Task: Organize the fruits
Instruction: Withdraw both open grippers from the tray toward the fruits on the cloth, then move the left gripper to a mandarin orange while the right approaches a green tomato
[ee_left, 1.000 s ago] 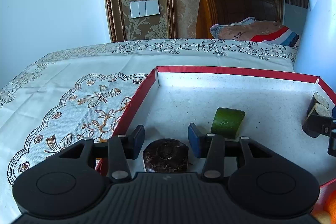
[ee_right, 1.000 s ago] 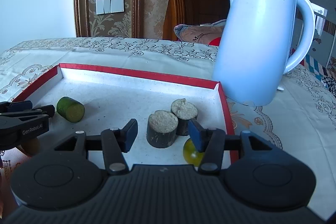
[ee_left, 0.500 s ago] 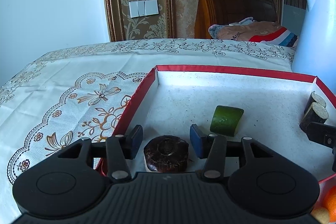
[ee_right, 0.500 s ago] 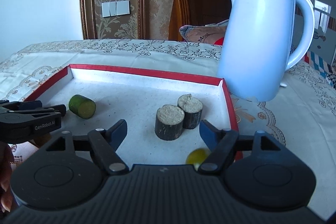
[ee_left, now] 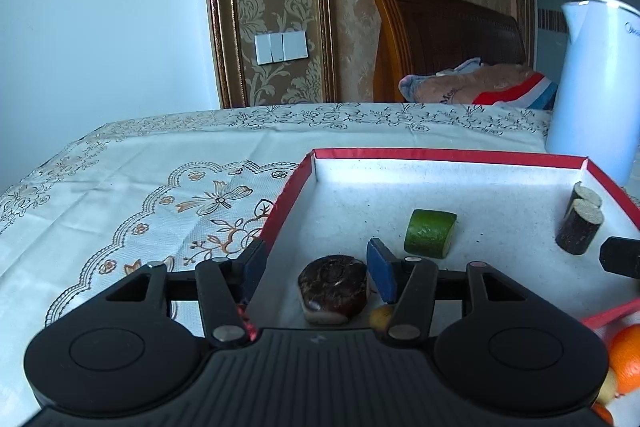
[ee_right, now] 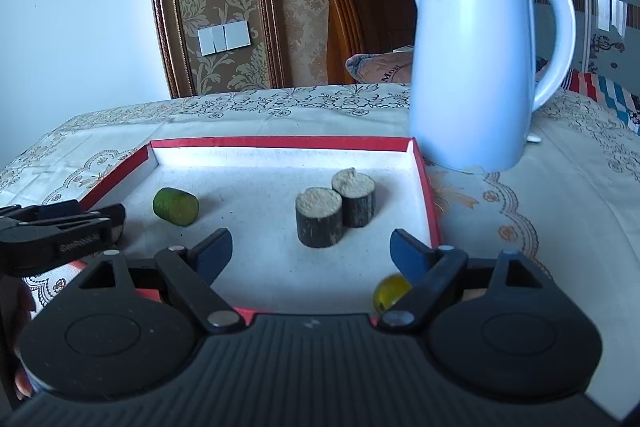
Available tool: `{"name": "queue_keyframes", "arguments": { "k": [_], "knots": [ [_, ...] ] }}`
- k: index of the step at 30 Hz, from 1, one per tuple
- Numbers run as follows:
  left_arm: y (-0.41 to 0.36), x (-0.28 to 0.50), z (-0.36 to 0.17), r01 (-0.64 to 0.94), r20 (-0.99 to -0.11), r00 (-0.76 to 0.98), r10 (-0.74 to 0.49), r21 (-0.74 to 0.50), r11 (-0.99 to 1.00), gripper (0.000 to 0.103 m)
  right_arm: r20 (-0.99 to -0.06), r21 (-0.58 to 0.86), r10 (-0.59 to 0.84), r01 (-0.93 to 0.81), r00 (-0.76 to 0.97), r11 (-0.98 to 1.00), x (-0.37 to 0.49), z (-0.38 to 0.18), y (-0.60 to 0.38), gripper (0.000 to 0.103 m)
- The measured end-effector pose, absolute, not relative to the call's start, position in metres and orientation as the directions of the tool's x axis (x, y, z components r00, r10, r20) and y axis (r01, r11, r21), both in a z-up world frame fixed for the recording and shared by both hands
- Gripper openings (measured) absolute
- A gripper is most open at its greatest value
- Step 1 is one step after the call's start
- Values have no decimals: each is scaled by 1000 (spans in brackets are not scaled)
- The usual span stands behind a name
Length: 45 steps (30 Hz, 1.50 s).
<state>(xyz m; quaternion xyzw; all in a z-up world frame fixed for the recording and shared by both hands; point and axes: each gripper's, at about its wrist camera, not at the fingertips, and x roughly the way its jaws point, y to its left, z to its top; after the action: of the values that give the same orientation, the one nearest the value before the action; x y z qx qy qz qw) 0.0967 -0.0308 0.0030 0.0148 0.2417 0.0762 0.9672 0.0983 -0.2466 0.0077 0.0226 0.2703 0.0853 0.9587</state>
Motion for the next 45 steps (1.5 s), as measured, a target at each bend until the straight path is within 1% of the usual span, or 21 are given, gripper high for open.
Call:
{"name": "queue_keyframes", "arguments": {
  "k": [1, 3, 6, 10, 11, 12, 13, 15, 18, 23, 26, 28, 30, 33, 36, 38, 39, 40, 45],
  "knots": [
    [-29, 92, 4, -141, -460, 875, 151, 56, 988, 55, -512, 93, 178, -151, 840, 984, 96, 8, -248, 86],
    [-27, 82, 7, -143, -450, 881, 145, 38, 989, 55, -502, 105, 183, -150, 845, 983, 92, 7, -251, 91],
    [-22, 67, 10, -135, -443, 888, 121, -1, 991, 57, -497, 111, 186, -151, 847, 982, 82, 6, -253, 91],
    [-23, 49, 13, -85, -435, 898, 62, -34, 996, 57, -485, 122, 189, -148, 854, 981, 65, 5, -259, 91],
    [-25, 46, 12, -69, -438, 898, 45, -38, 997, 57, -481, 133, 194, -147, 855, 980, 60, 4, -261, 92],
    [-27, 44, 12, -53, -443, 896, 31, -37, 998, 60, -480, 145, 197, -144, 855, 979, 56, 3, -263, 95],
    [-30, 42, 11, -39, -448, 894, 21, -30, 999, 60, -483, 154, 199, -141, 853, 978, 53, 1, -265, 95],
    [-36, 37, 9, -16, -448, 894, 9, -13, 1000, 61, -489, 158, 202, -141, 849, 977, 49, -1, -267, 95],
    [-43, 29, 8, 26, -449, 893, -21, 5, 1000, 61, -475, 157, 195, -135, 858, 978, 42, 0, -269, 95],
    [-50, 16, 6, 100, -453, 886, -94, -11, 995, 61, -478, 162, 203, -142, 855, 977, 36, -1, -270, 96],
    [-54, 13, 7, 141, -452, 882, -135, -20, 990, 61, -472, 154, 201, -144, 859, 978, 30, -1, -270, 99],
    [-55, 14, 6, 179, -464, 868, -176, -37, 983, 61, -467, 155, 199, -142, 862, 978, 27, -1, -271, 99],
    [-56, 14, 6, 216, -480, 850, -218, -61, 975, 61, -460, 167, 200, -137, 865, 976, 24, 0, -275, 99],
    [-58, 12, 5, 248, -477, 841, -253, -75, 966, 61, -444, 188, 196, -123, 875, 974, 18, 1, -283, 99],
    [-60, 10, 5, 318, -483, 812, -328, -107, 942, 61, -437, 217, 190, -102, 879, 971, 12, 1, -294, 99],
    [-66, 6, 4, 344, -478, 811, -339, -80, 936, 62, -438, 255, 205, -98, 875, 962, 8, 1, -304, 99],
    [-69, 5, 3, 351, -476, 812, -338, -64, 934, 70, -437, 267, 208, -95, 875, 959, 6, 1, -308, 99],
    [-73, 4, 2, 358, -476, 812, -337, -48, 932, 73, -438, 270, 207, -92, 875, 958, 3, 1, -313, 99],
    [-87, 2, -3, 377, -489, 811, -322, 14, 926, 74, -468, 221, 190, -94, 863, 971, -11, -3, -327, 99]
  ]
}}
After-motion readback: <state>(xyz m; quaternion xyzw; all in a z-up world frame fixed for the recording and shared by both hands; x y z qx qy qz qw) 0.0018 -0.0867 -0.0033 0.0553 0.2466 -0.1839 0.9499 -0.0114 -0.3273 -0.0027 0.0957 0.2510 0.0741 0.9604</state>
